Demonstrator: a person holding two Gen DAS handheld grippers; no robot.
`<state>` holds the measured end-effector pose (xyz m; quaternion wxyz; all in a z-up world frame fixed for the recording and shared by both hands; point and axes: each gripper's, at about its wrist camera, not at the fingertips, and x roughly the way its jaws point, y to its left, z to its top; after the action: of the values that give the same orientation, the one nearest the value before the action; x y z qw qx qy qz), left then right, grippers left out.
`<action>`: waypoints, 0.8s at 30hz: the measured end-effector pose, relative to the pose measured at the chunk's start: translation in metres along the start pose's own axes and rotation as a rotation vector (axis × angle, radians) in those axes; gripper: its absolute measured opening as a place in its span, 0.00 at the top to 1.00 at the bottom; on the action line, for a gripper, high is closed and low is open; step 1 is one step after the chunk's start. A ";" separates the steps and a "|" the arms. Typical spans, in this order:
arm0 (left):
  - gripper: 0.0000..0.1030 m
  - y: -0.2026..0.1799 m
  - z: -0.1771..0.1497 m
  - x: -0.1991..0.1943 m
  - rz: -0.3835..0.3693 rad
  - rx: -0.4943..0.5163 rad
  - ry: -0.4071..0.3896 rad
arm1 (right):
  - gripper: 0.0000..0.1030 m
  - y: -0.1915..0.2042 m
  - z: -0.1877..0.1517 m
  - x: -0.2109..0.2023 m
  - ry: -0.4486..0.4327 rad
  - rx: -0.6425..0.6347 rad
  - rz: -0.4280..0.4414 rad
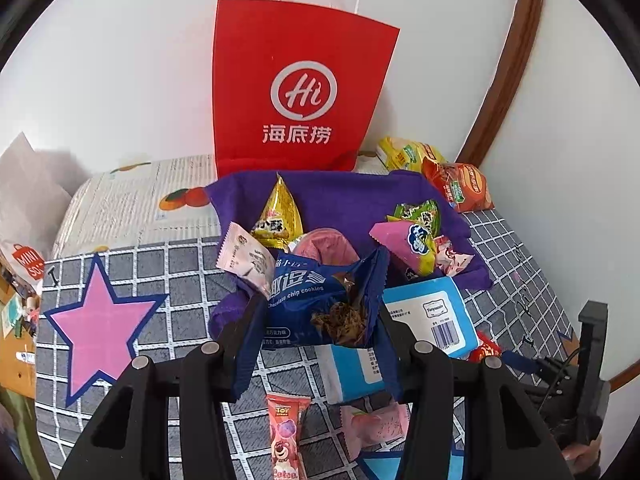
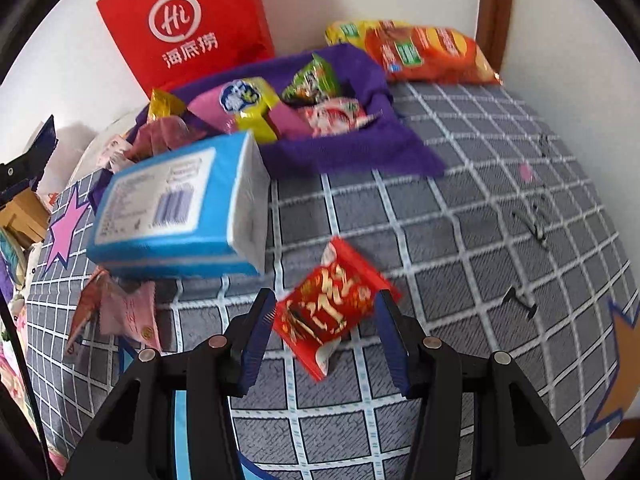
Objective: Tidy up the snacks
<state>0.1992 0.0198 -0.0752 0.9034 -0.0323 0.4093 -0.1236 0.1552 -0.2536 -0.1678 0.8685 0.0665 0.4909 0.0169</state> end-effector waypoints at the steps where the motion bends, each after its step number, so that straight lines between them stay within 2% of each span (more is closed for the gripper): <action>1: 0.53 0.000 0.000 0.002 -0.001 0.001 0.003 | 0.51 -0.001 -0.002 0.002 0.005 0.008 0.000; 11: 0.53 0.004 -0.002 0.014 0.011 0.003 0.031 | 0.50 0.001 0.005 0.025 0.030 0.060 0.024; 24: 0.53 0.009 -0.002 0.017 0.028 0.005 0.039 | 0.50 -0.005 0.028 0.031 -0.006 0.114 0.036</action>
<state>0.2104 0.0243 -0.0898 0.8970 -0.0219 0.4269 -0.1126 0.1949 -0.2585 -0.1809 0.8643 0.1245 0.4873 0.0045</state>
